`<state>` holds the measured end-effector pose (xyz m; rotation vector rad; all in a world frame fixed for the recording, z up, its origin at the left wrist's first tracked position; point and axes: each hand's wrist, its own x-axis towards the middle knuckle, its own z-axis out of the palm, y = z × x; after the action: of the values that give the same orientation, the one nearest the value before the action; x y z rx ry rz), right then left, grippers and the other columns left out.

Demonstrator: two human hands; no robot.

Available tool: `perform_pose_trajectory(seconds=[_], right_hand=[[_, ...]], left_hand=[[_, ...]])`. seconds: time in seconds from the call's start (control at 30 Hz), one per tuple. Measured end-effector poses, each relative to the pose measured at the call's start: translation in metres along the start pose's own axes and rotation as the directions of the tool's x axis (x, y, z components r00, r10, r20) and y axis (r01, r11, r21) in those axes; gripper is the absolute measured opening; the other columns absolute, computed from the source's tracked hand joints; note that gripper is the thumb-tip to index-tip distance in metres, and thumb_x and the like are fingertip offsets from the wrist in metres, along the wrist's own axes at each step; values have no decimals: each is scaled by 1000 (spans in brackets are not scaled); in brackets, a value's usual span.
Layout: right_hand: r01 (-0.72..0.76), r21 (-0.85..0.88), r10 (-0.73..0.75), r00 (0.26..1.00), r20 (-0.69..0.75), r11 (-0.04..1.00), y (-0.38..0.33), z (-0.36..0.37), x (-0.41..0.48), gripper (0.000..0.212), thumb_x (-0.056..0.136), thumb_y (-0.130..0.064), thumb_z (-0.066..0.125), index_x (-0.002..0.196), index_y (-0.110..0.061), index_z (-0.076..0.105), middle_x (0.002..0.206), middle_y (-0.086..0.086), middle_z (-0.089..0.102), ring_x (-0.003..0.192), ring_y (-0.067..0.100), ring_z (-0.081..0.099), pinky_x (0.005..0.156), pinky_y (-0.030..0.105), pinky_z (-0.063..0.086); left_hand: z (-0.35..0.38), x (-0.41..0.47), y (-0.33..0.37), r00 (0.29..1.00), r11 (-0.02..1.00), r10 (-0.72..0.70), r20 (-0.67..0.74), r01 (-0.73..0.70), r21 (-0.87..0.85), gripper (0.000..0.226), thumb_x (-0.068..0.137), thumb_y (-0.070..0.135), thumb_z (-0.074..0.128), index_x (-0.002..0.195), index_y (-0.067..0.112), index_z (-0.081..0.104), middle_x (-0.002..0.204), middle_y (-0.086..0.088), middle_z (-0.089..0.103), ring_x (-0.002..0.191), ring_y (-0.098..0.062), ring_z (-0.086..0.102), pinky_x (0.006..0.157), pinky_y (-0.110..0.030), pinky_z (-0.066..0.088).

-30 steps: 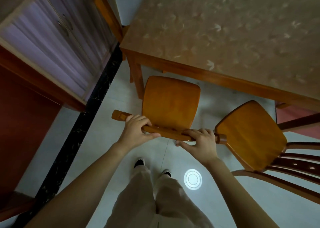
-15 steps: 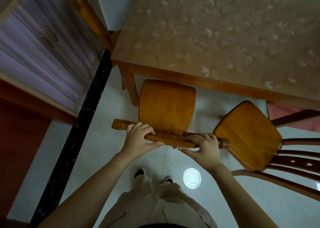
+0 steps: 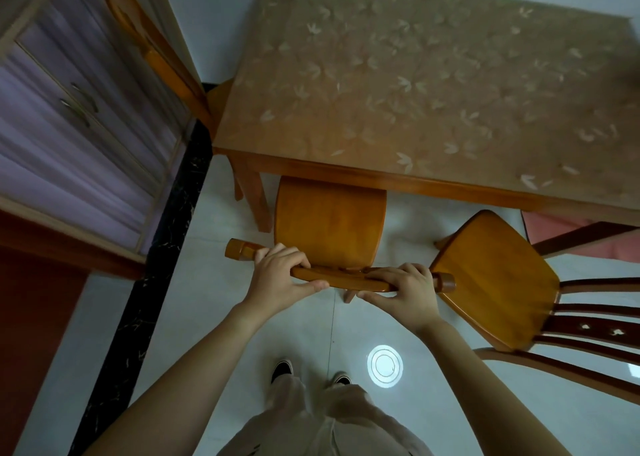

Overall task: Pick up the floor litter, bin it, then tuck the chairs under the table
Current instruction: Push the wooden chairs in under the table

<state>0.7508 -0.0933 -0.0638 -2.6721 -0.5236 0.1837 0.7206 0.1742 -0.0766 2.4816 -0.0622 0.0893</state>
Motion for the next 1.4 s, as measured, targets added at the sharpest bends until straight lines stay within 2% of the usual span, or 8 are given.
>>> perform_pose_trajectory(seconds=[0.23, 0.43, 0.73, 0.9, 1.1, 1.4], right_hand=[[-10, 7, 10, 1000, 10, 1000, 5, -4, 37, 58, 78, -85, 37, 102, -43, 69, 95, -25, 67, 88, 5, 47, 91, 28, 22], [-50, -32, 52, 996, 77, 998, 20, -14, 77, 55, 81, -81, 43, 109, -41, 68, 98, -22, 64, 94, 6, 45, 90, 28, 20], [-86, -21, 87, 991, 101, 996, 32, -29, 124, 84, 66, -96, 20, 110, -42, 68, 95, -17, 67, 96, 8, 47, 95, 28, 20], [-96, -27, 98, 988, 116, 995, 40, -31, 146, 77, 69, -94, 26, 108, -43, 68, 95, -17, 67, 95, 6, 46, 94, 28, 20], [-94, -21, 96, 988, 123, 995, 45, -40, 166, 50, 81, -75, 48, 109, -40, 70, 101, -14, 68, 95, 5, 41, 93, 27, 18], [-77, -34, 81, 990, 119, 996, 56, -44, 176, 53, 81, -77, 45, 110, -40, 69, 100, -15, 67, 97, 4, 43, 97, 28, 19]], left_hand=[[-5, 41, -11, 1000, 1000, -2, 31, 3, -5, 45, 69, 77, 59, 75, 33, 58, 79, 20, 57, 85, -4, 48, 78, -27, 21], [-4, 81, -10, 999, 1000, -6, 41, 5, 5, 49, 69, 80, 55, 74, 31, 58, 78, 19, 57, 85, -6, 48, 79, -30, 23], [-3, 132, -9, 997, 998, -50, 60, 49, 27, 53, 66, 82, 52, 72, 30, 58, 79, 17, 58, 84, -7, 48, 83, -34, 28], [-4, 156, -12, 994, 997, -67, 84, 63, 43, 53, 66, 83, 50, 73, 30, 58, 81, 20, 57, 88, -8, 49, 84, -34, 28], [-2, 177, -13, 996, 997, -68, 59, 66, 34, 54, 63, 82, 52, 70, 29, 58, 75, 20, 54, 86, -8, 49, 80, -33, 24], [2, 188, -7, 995, 997, -74, 60, 72, 38, 47, 68, 75, 58, 72, 29, 58, 78, 21, 54, 89, -9, 48, 81, -32, 22]])
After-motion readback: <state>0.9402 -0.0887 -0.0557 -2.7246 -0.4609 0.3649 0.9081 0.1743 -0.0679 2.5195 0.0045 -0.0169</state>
